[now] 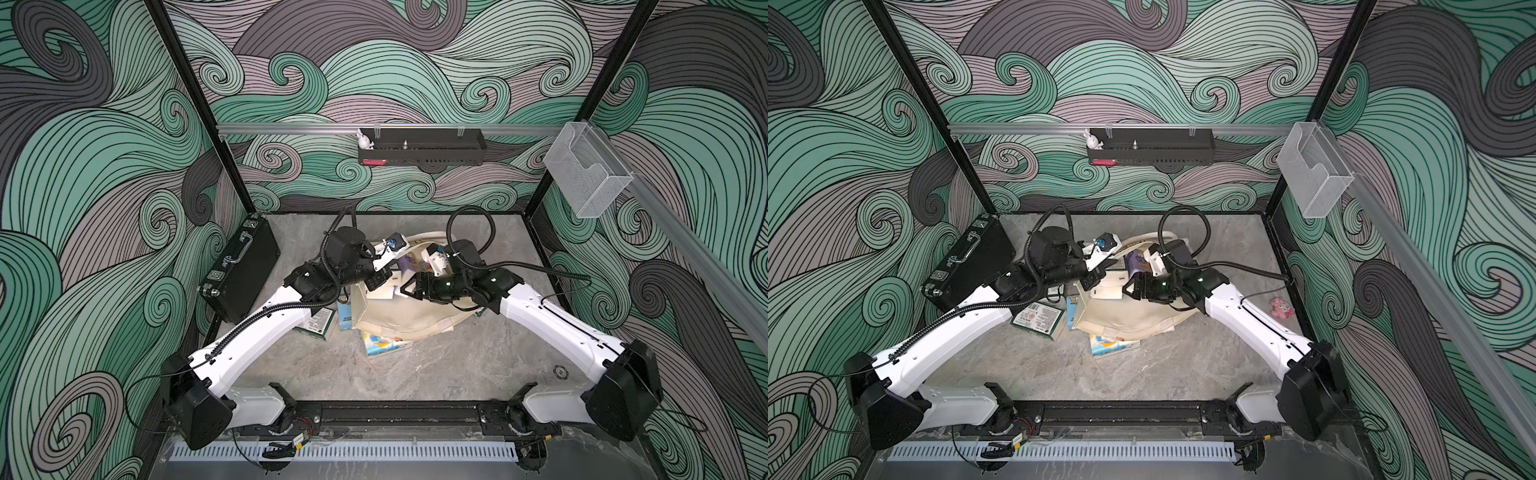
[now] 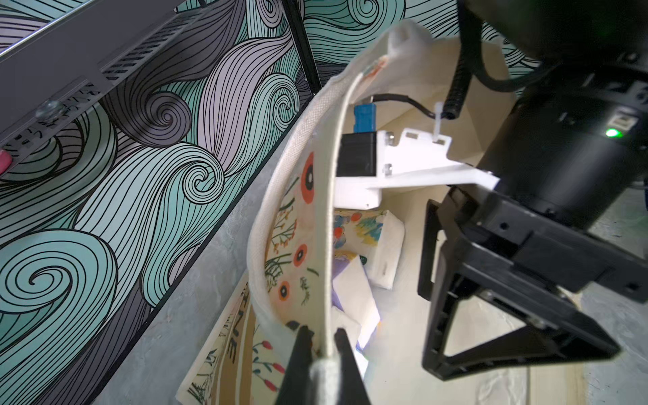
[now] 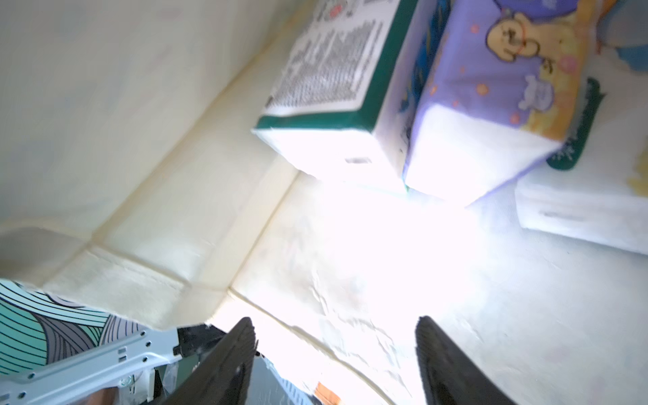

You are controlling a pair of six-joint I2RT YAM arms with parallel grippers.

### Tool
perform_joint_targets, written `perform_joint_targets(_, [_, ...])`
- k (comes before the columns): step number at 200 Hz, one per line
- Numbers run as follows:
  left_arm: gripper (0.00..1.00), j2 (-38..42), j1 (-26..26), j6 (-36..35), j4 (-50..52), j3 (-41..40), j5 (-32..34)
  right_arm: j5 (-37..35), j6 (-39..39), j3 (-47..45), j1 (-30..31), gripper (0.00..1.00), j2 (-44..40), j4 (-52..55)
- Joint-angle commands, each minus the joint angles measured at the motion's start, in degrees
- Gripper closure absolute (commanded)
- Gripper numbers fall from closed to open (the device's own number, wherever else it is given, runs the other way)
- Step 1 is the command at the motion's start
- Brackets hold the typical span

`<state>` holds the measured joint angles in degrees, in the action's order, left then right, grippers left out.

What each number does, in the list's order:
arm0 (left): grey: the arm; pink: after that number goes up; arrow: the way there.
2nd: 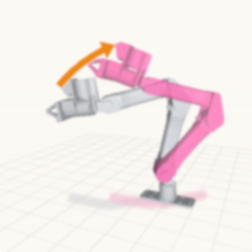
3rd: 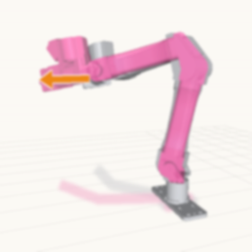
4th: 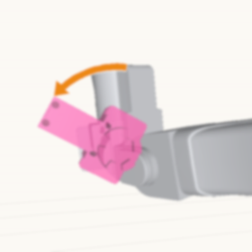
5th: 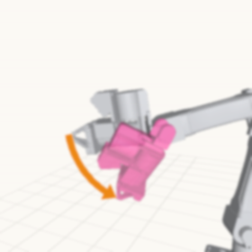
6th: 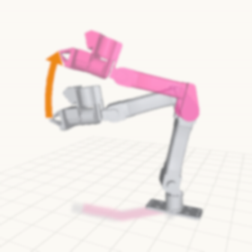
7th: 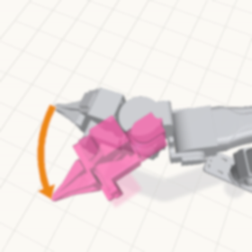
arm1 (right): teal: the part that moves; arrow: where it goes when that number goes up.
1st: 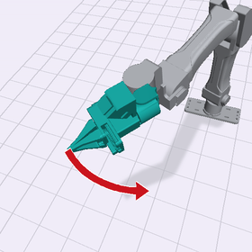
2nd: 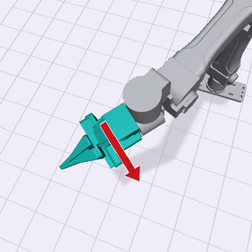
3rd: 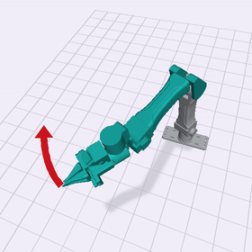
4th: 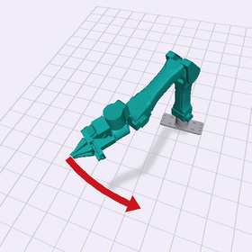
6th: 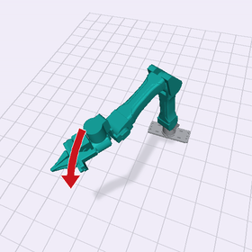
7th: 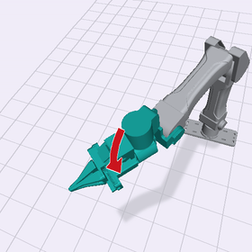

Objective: Put tissues into the canvas bag
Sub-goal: Place the pack of facial tissues in the canvas bag, then adjust the pack of facial tissues in the canvas bag.

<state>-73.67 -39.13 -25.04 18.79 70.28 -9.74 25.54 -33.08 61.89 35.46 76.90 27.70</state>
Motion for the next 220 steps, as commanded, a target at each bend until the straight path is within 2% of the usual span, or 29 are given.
perform_joint_targets(1, [1.00,0.8,-0.4,-0.4,-0.9,2.0,-2.1,-4.3,9.9,-1.7,2.2,0.51,-3.1,0.7])
perform_joint_targets(9, [1.00,0.9,-0.4,-0.4,-0.9,2.0,-2.1,-7.1,10.6,-2.4,3.4,0.71,-3.8,-1.2])
perform_joint_targets(15, [1.00,1.0,-0.4,-0.4,-0.9,2.0,-2.1,-9.9,11.3,-2.7,4.4,0.81,-4.0,-2.9])
perform_joint_targets(38, [1.00,0.8,-0.4,-0.2,-0.8,2.0,-2.4,-21.0,11.8,-4.2,8.3,1.00,-4.1,-11.3])
perform_joint_targets(63, [1.00,0.7,-0.4,0.2,-0.8,2.3,-3.3,-31.6,11.5,-4.7,12.3,1.00,-1.2,-19.6])
perform_joint_targets(88, [1.00,0.7,-0.4,0.5,-0.8,2.4,-3.7,-37.1,12.2,-2.0,14.1,1.00,5.6,-22.7])
perform_joint_targets(112, [1.00,0.8,-0.5,0.9,-0.7,2.5,-4.5,-37.5,10.8,2.2,14.5,1.00,13.1,-21.7])
perform_joint_targets(133, [1.00,1.0,-0.8,1.0,-0.6,2.6,-4.7,-35.8,8.3,3.8,14.5,1.00,15.8,-22.0])
perform_joint_targets(151, [1.00,1.1,-1.0,0.9,-0.6,2.5,-4.4,-33.8,7.9,3.5,14.8,1.00,13.7,-21.5])
perform_joint_targets(172, [1.00,1.0,-1.0,0.9,-0.5,2.6,-4.1,-32.4,8.4,1.0,14.8,1.00,6.7,-18.7])
perform_joint_targets(196, [1.00,0.7,-1.0,0.9,-0.4,2.8,-3.2,-21.9,12.3,-5.0,14.8,1.00,-2.4,-16.6])
perform_joint_targets(220, [1.00,0.3,-1.0,1.3,0.1,3.3,-2.2,-20.2,12.0,-9.9,14.8,1.00,-5.8,-10.5])
